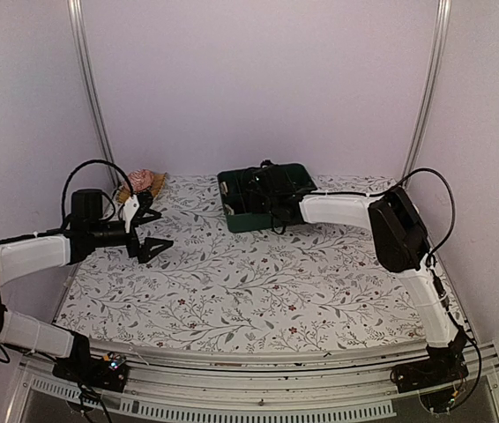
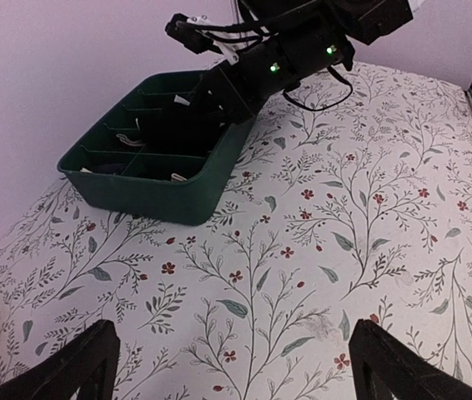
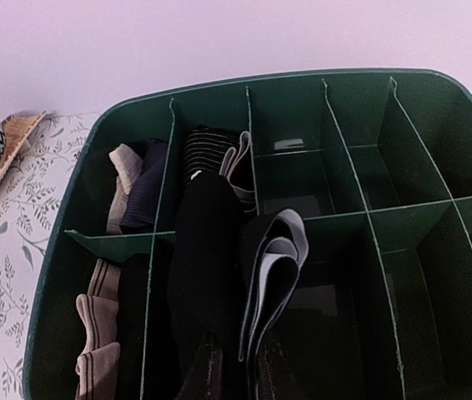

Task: Roll the underwear
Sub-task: Move the storage box to the center of the board.

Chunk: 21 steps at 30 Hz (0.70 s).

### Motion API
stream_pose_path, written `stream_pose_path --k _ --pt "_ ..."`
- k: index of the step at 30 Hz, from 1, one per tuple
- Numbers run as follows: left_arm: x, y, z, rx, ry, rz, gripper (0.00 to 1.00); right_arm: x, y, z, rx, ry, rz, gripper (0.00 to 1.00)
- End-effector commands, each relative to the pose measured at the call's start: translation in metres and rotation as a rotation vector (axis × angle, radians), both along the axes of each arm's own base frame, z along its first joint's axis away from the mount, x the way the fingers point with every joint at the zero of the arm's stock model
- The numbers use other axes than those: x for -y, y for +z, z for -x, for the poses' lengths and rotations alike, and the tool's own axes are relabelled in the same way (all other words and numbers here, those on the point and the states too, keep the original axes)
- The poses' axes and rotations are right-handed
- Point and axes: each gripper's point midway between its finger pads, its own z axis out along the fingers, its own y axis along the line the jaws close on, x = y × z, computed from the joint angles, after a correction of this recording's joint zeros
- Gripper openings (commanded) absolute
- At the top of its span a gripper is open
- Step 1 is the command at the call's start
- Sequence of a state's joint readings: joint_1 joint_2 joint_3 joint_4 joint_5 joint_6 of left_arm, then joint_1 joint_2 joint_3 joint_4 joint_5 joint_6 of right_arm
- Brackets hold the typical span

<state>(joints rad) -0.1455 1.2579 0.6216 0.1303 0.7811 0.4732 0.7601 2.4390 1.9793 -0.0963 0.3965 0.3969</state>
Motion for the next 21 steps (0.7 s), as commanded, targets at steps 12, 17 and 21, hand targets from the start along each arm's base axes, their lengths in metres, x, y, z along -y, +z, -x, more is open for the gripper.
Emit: stream_pose_path --k 12,17,21 --pt "-0.004 0.01 0.006 0.017 -0.003 0.035 0.98 0.011 -0.014 0.121 -0.14 0.028 0.154 0.01" --pt "-0.004 0.008 0.005 0.008 0.001 0.039 0.98 0.007 -0.028 0.118 -0.183 -0.004 0.162 0.01" --pt "-0.005 0.008 0.004 0.007 0.01 0.042 0.98 -0.001 -0.041 0.119 -0.225 -0.016 0.165 0.01"
